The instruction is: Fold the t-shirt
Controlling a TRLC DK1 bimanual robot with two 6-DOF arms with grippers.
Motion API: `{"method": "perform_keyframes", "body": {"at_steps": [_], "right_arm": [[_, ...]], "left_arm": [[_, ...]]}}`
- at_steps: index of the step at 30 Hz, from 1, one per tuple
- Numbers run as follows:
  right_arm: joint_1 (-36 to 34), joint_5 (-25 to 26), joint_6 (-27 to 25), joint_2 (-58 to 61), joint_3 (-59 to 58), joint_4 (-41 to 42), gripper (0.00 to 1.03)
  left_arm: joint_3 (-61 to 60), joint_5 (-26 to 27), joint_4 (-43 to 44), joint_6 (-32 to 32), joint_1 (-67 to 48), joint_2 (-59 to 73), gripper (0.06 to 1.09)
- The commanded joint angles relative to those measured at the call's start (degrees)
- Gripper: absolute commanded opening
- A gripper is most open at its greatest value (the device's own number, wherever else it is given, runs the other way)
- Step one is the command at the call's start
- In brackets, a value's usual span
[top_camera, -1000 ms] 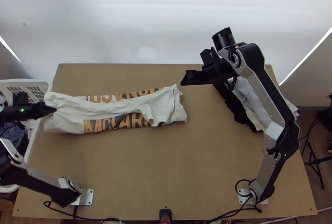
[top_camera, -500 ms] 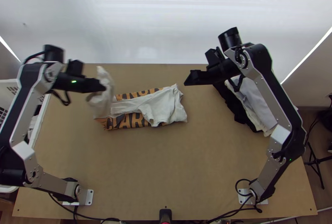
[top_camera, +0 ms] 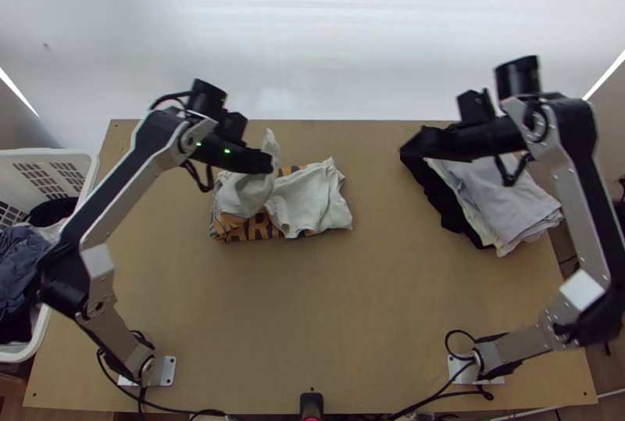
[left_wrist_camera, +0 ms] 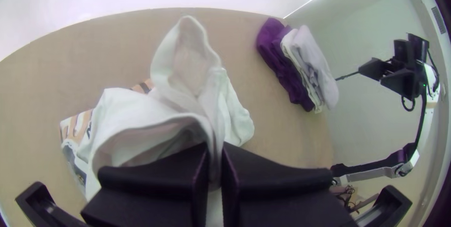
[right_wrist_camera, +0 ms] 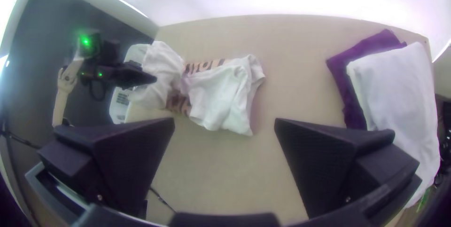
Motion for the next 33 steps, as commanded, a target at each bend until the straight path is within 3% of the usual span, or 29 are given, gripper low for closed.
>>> {"method": "perform_keyframes", "body": {"at_steps": [1, 21, 22, 26, 33], "right_arm": [[-5.3, -0.8, -0.8, -10.3, -8.0, 0.1, 0.99], [-4.6, -1.1, 0.2, -20.0, -20.1, 1.3, 0.99], [-4.6, -1.1, 0.2, -20.3, -20.3, 1.4, 0.99], [-4.6, -1.0, 0.2, -21.1, -21.4, 1.7, 0.99], [-3.8, -0.9, -0.1, -21.4, -26.1, 4.8, 0.99]], "left_arm": [[1.6, -1.8, 3.6, -3.1, -5.4, 6.6, 0.09], [19.1, -7.6, 6.1, -7.0, -17.0, 29.2, 0.11], [19.6, -7.6, 6.5, -6.3, -17.2, 29.3, 0.23], [21.2, -7.6, 8.3, -4.9, -17.2, 28.0, 1.06], [22.1, -7.5, 10.8, -7.0, -16.8, 19.7, 1.04]]}}
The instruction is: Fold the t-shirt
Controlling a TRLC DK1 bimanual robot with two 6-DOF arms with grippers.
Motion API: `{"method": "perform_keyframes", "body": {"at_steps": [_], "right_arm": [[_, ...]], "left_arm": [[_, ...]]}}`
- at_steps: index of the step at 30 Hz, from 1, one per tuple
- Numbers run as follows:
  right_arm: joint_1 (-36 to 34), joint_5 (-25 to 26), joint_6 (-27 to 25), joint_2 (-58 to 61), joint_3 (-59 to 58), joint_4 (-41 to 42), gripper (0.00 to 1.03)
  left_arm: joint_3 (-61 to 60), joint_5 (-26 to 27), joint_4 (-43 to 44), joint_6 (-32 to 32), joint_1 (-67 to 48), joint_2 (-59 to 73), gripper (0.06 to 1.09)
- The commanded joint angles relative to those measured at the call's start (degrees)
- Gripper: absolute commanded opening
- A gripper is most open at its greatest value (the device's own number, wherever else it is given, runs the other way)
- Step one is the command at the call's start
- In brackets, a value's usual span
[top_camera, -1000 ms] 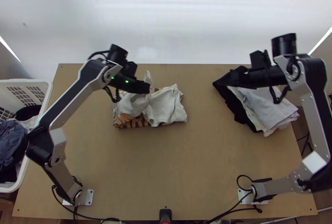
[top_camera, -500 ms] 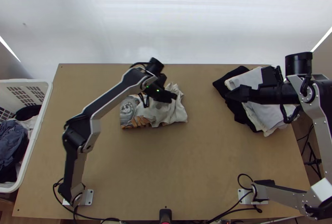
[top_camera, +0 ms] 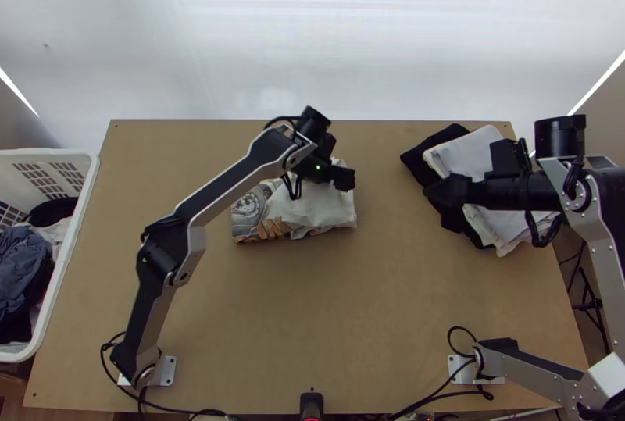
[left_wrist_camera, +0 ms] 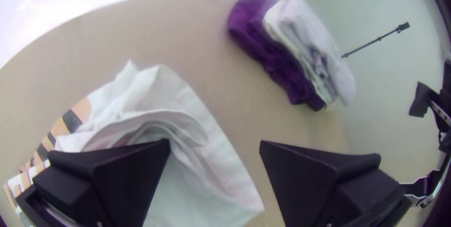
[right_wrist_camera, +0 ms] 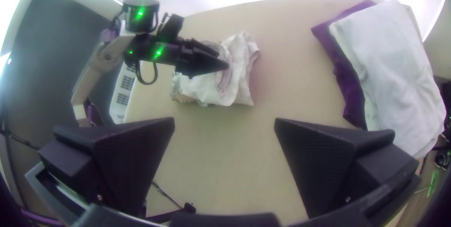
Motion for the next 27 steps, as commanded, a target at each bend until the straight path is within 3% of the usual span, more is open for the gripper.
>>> {"method": "perform_keyframes", "body": {"at_steps": [1, 7, 14, 18, 27], "right_arm": [[0.7, 0.0, 0.0, -0.3, -4.5, 2.9, 0.99], [4.3, -0.1, 1.1, 4.3, -7.7, 4.3, 0.99], [10.3, 0.5, 5.9, 17.0, -4.6, 11.0, 0.98], [17.4, 13.5, 6.5, 24.2, -1.5, 13.4, 0.98], [26.3, 30.7, 5.0, 38.1, 11.5, 13.6, 0.99]], "left_arm": [[1.8, 0.0, 2.9, -1.8, 0.4, -6.5, 1.04], [1.3, 0.5, 2.1, -1.7, 5.0, -13.0, 1.04], [-2.0, 0.4, -6.0, 0.9, 10.3, -17.0, 1.04], [-7.2, -1.5, -5.0, 1.0, 12.0, -22.3, 1.04], [-13.6, -5.1, -3.7, 1.8, 14.8, -30.4, 1.04]]}}
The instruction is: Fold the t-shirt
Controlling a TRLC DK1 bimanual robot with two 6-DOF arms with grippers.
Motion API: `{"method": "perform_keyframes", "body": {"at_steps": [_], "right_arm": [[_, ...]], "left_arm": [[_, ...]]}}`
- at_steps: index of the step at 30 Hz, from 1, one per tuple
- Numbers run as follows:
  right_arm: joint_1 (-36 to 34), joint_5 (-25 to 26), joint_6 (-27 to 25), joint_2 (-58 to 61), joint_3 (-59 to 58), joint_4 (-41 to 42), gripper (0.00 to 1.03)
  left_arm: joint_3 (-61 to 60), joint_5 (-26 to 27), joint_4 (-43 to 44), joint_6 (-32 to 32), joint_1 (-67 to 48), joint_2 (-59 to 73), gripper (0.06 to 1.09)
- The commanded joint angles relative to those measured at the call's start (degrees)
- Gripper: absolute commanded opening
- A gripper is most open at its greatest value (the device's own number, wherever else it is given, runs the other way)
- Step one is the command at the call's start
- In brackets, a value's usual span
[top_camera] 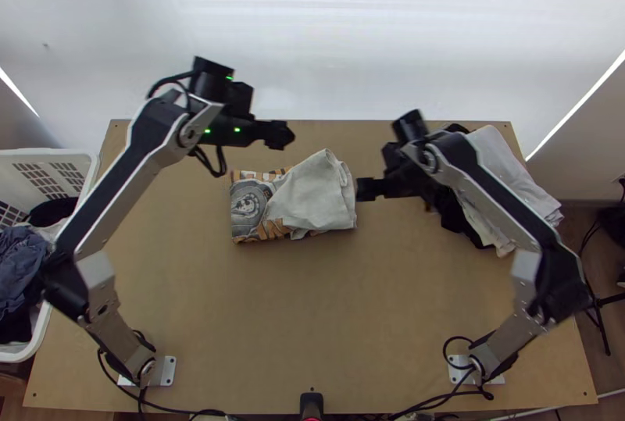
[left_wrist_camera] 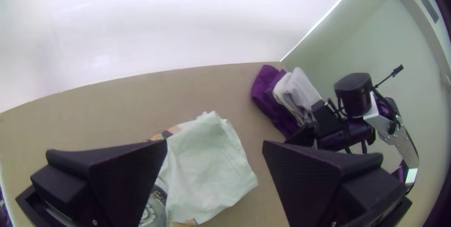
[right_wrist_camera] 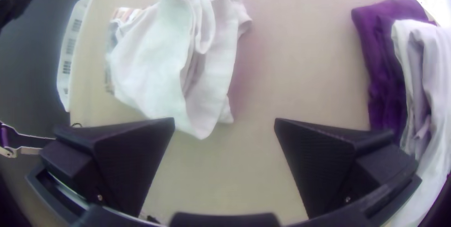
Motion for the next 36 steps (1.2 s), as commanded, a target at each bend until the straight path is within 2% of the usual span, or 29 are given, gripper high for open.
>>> {"method": "perform_keyframes", "body": {"at_steps": [1, 8, 15, 21, 22, 25, 31, 36], "right_arm": [[7.0, 13.5, -0.6, 11.1, 10.1, 0.8, 0.99], [10.4, 22.0, -0.6, 16.9, 18.1, 0.1, 0.99], [13.2, 25.0, -0.2, 17.9, 21.8, -0.6, 0.98], [12.6, 25.0, 0.9, 20.3, 22.5, -1.0, 0.99], [12.3, 24.2, 0.9, 21.3, 22.6, -1.9, 0.99], [10.2, 17.3, 1.6, 23.8, 23.0, -2.4, 0.99], [7.5, 14.8, 2.4, 26.7, 25.4, -3.0, 0.99], [4.0, 5.6, 3.4, 28.8, 26.2, -4.0, 0.99]], "left_arm": [[-4.7, -2.0, 0.2, 0.7, 2.9, -6.2, 1.04], [-7.9, -2.7, 0.2, 0.8, 4.3, -9.8, 1.04], [-9.1, -3.2, 0.2, 1.1, 5.5, -11.2, 1.04], [-9.5, -3.2, 0.2, 1.2, 6.3, -11.6, 1.04], [-9.5, -3.2, 0.2, 1.2, 6.4, -11.7, 1.04], [-9.5, -3.2, 0.2, 1.3, 6.6, -11.7, 1.04], [-9.6, -3.2, 0.2, 1.7, 6.8, -11.7, 1.04], [-9.5, -3.2, 0.2, 2.1, 7.3, -12.0, 1.04]]}}
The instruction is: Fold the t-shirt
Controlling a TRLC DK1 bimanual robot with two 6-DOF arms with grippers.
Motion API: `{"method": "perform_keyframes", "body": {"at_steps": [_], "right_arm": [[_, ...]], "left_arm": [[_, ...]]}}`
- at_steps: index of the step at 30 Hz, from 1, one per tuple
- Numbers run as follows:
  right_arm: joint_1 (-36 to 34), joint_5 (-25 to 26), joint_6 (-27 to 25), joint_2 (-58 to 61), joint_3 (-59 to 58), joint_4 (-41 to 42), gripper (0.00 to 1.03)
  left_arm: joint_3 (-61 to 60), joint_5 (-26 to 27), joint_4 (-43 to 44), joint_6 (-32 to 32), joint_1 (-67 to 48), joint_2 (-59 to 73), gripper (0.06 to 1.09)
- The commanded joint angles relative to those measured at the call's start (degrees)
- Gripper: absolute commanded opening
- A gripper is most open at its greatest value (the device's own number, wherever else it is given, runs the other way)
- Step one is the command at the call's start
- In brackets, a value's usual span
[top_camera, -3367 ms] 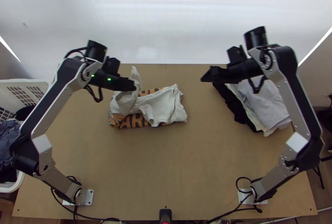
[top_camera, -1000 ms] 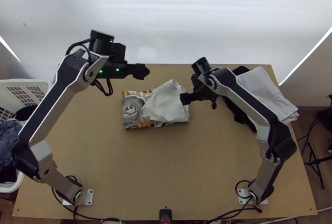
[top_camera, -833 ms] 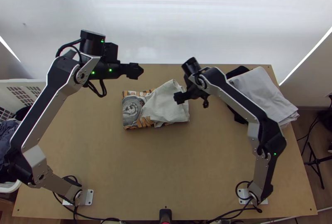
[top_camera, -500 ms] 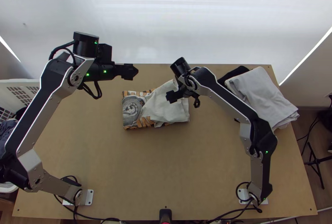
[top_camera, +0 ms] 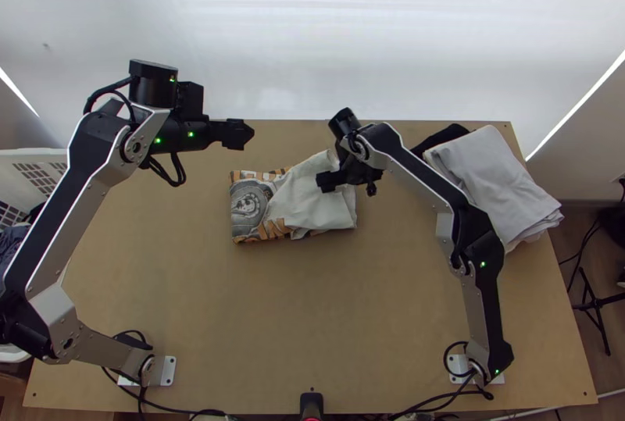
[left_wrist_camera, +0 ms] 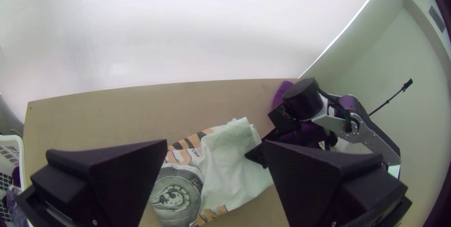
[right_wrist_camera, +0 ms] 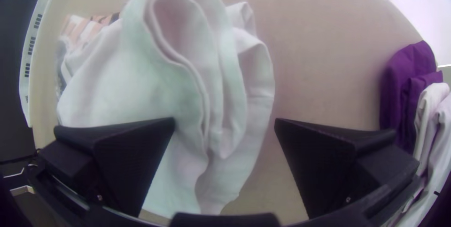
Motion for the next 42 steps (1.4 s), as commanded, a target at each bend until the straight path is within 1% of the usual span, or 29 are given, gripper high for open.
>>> {"method": "perform_keyframes", "body": {"at_steps": [1, 8, 13, 19, 25, 30, 38, 42], "right_arm": [[-4.2, -10.0, 0.9, 3.6, 1.4, -1.1, 0.99], [-8.8, -20.5, 1.1, 6.3, 1.1, -1.5, 0.99], [-10.9, -29.6, -0.8, 6.5, -0.8, 0.4, 0.99], [-10.6, -33.6, -1.2, 6.7, -1.4, 2.8, 0.99], [-9.5, -34.9, -1.2, 8.0, -0.8, 4.0, 0.99], [-9.1, -35.0, -1.2, 8.7, -0.4, 4.8, 0.99], [-9.0, -33.6, -0.7, 10.0, -0.2, 5.5, 0.99], [-7.8, -32.8, -0.6, 10.8, 0.8, 5.5, 0.99]], "left_arm": [[0.0, 0.0, 0.1, 0.5, 0.7, -0.3, 1.04], [0.2, 0.0, 0.1, 0.5, 0.7, -0.3, 1.04], [0.2, 0.0, 0.1, 0.5, 0.7, -0.2, 1.04], [0.2, 0.0, 0.1, 0.6, 0.7, 0.1, 1.04], [0.3, 0.0, 0.1, 0.5, 0.7, -0.1, 1.04], [0.3, 0.0, 0.0, 0.6, 1.2, -0.5, 1.04], [0.1, 0.0, 0.1, 1.0, 2.1, -0.3, 1.04], [0.4, 0.0, 0.1, 1.5, 2.2, 0.0, 1.04]]}}
